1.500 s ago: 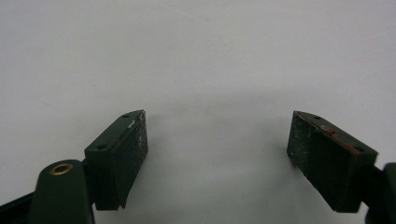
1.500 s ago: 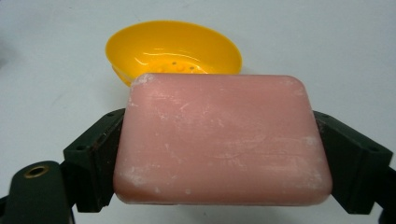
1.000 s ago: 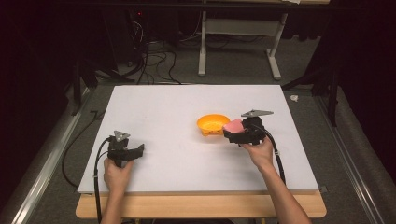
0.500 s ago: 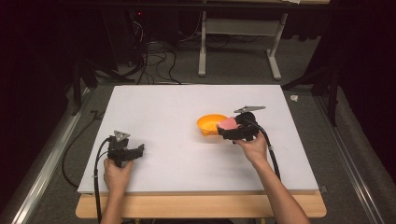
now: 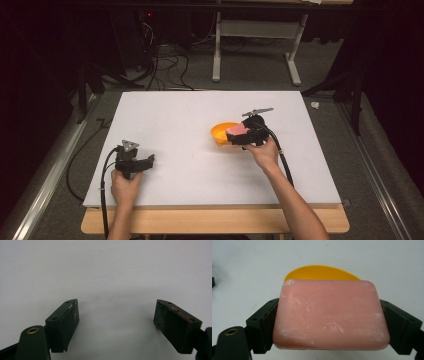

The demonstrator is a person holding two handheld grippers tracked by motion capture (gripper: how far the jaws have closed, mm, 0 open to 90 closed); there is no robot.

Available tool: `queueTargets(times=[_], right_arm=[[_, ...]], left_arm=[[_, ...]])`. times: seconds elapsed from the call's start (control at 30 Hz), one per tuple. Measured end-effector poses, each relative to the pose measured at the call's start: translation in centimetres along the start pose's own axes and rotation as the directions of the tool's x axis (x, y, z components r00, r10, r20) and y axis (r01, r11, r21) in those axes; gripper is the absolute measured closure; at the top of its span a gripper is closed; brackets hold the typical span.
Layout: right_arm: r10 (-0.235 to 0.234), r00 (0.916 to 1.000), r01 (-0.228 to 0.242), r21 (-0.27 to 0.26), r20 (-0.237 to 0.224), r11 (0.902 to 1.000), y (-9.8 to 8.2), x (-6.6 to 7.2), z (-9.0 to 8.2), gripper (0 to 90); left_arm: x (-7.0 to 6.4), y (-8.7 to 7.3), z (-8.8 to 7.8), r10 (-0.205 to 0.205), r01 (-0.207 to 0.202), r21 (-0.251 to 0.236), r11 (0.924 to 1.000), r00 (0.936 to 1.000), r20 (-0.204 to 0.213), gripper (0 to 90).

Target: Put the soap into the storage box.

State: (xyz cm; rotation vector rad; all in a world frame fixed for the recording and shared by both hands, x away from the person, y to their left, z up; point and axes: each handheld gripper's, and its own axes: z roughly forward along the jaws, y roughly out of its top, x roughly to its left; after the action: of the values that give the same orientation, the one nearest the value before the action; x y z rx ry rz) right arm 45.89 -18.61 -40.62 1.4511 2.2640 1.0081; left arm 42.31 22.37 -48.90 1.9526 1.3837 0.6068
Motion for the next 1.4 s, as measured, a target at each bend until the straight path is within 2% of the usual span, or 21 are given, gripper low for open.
queueTargets(times=[0.3,0.47,0.63,0.97,1.4], right_arm=[[0.024,0.9997,-0.024,0.031,-0.004,0.9992,0.8,0.2,1.0,13.6],[0.024,0.9997,-0.024,0.044,0.001,0.9987,1.2,0.4,1.6,13.5],[0.044,0.999,-0.045,0.057,0.012,0.9974,1.5,0.5,2.4,13.5],[0.063,0.9978,-0.064,0.084,0.022,0.9943,1.5,0.5,3.6,13.5],[0.088,0.9956,-0.091,0.098,0.032,0.991,1.5,0.4,4.2,13.5]], left_arm=[[0.0,0.0,0.0,0.0,0.0,0.0,1.0,1.0,0.0,20.8],[0.0,0.0,0.0,0.001,-0.001,0.0,1.0,1.0,0.0,20.8],[0.0,0.0,0.0,0.001,-0.001,0.0,1.0,1.0,0.0,20.9],[0.0,0.0,0.0,0.008,-0.008,-0.001,1.0,1.0,0.004,21.8],[0.0,0.0,-0.1,0.009,-0.009,0.001,1.0,1.0,0.004,22.0]])
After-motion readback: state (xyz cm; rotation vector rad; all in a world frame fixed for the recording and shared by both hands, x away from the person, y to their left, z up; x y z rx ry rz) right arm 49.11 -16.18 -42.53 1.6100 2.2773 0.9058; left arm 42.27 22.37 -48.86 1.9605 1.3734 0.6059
